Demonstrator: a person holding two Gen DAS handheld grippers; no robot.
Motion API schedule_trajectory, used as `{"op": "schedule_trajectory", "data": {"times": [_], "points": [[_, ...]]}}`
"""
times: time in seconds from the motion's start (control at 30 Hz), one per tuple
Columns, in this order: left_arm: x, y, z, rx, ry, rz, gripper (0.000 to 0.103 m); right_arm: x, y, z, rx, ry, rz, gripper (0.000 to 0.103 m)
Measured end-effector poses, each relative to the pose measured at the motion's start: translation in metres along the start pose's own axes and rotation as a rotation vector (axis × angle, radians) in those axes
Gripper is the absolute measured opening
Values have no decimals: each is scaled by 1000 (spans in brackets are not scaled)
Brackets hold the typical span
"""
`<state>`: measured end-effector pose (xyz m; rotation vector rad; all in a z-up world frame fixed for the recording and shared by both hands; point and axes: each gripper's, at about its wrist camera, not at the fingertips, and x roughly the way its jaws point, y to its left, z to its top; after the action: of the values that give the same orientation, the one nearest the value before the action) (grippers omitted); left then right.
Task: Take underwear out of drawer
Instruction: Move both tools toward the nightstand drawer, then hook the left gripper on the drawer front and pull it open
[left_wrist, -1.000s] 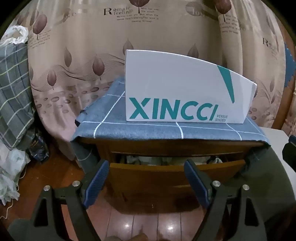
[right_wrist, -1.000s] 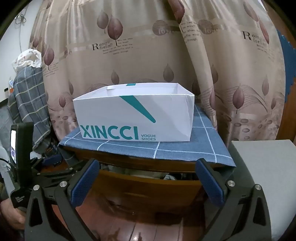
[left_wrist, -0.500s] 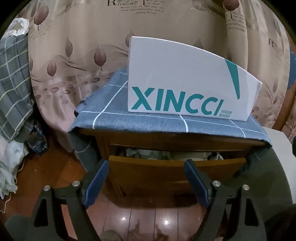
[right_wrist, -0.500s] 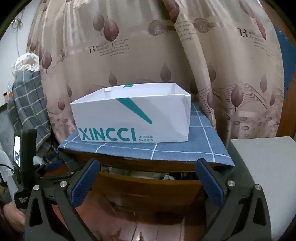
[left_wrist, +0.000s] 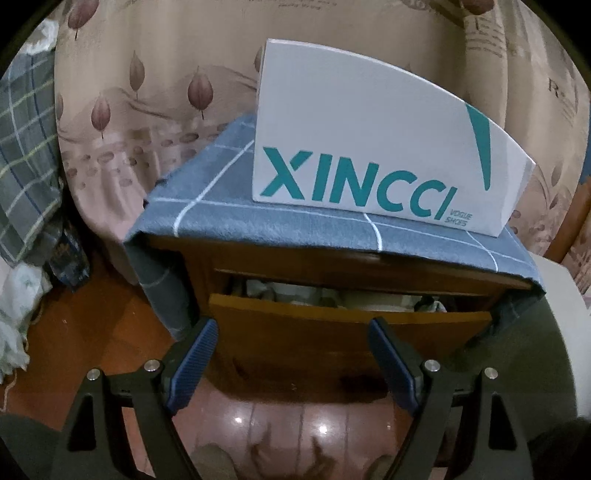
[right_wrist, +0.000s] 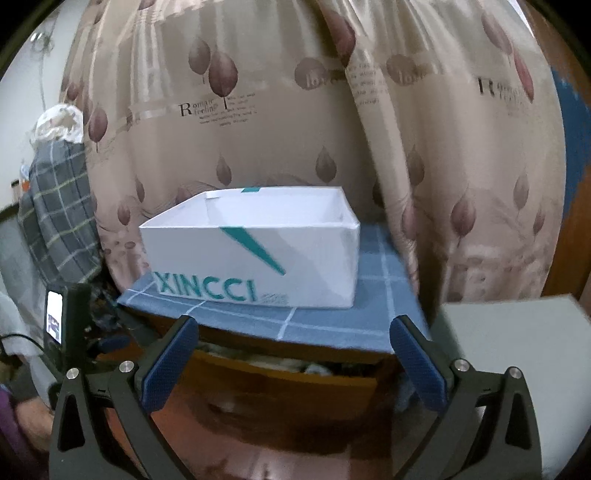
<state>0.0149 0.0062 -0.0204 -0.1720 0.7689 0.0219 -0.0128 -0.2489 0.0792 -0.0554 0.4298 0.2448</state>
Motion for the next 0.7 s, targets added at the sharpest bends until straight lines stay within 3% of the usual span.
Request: {"op": "schedule_trajectory", "data": {"times": [0.17, 0.37, 0.5, 0.7], "points": [[7, -8, 0, -35, 17, -8, 85, -2, -18, -1, -76, -15, -54, 103], [23, -6, -3, -169, 55, -55, 85, -10, -47, -4, 38, -43, -56, 103], [35, -4, -6, -273, 70, -76, 85, -8, -47, -3, 32, -34, -56, 103], [50, -9, -8, -299, 93, -65, 85, -8, -36, -5, -34, -36, -52, 103]]}}
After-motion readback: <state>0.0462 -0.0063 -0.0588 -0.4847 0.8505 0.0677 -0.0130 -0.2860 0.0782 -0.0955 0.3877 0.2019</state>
